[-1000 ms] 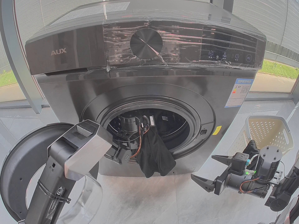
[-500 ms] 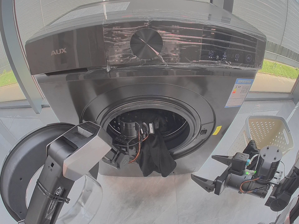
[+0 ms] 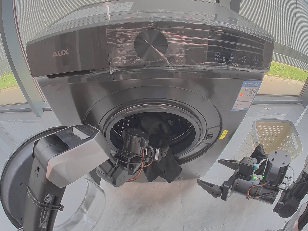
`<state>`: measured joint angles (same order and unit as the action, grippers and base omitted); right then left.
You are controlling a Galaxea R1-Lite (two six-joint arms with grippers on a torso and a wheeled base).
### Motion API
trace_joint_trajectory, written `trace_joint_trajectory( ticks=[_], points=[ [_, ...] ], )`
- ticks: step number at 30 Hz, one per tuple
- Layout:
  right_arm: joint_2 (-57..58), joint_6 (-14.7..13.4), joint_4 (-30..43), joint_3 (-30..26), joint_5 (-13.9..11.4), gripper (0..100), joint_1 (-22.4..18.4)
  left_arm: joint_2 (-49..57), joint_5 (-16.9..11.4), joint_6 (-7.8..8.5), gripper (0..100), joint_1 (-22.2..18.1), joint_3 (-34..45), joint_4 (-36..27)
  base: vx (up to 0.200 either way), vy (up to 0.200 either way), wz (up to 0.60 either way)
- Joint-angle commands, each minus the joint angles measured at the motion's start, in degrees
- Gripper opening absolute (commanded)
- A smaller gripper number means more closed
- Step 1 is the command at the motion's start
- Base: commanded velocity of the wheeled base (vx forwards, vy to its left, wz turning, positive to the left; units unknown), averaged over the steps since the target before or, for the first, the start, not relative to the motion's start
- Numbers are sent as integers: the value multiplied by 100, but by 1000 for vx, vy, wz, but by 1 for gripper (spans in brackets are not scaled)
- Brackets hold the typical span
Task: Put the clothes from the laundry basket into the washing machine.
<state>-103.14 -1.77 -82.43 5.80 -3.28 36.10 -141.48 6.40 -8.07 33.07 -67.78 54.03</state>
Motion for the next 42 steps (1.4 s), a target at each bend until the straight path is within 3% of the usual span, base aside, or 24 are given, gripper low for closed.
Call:
trace_joint_trajectory(
  ticks=[1, 15, 16, 24, 33, 42],
  points=[
    [-13, 1, -1, 0, -6, 100, 3, -195, 19, 25, 100, 33, -16, 73, 0, 0, 0],
    [5, 1, -1, 0, -6, 100, 3, -802, 89, 218, 100, -38, -394, 292, 0, 0, 0],
    [5, 1, -1, 0, -6, 100, -6, -802, 89, 218, 0, -38, -411, 292, 0, 0, 0],
    [5, 1, -10, 0, -6, 100, 11, -855, 116, 201, 0, -108, -693, 336, 0, 0, 0],
    [5, 1, -10, 9, 3, 100, 55, -872, 555, 165, 0, -214, -1642, 969, 0, 0, 0],
    [5, -8, -1, 9, 3, 100, 47, -1391, 924, 183, 0, -258, -2995, 1110, 0, 0, 0]
  ],
)
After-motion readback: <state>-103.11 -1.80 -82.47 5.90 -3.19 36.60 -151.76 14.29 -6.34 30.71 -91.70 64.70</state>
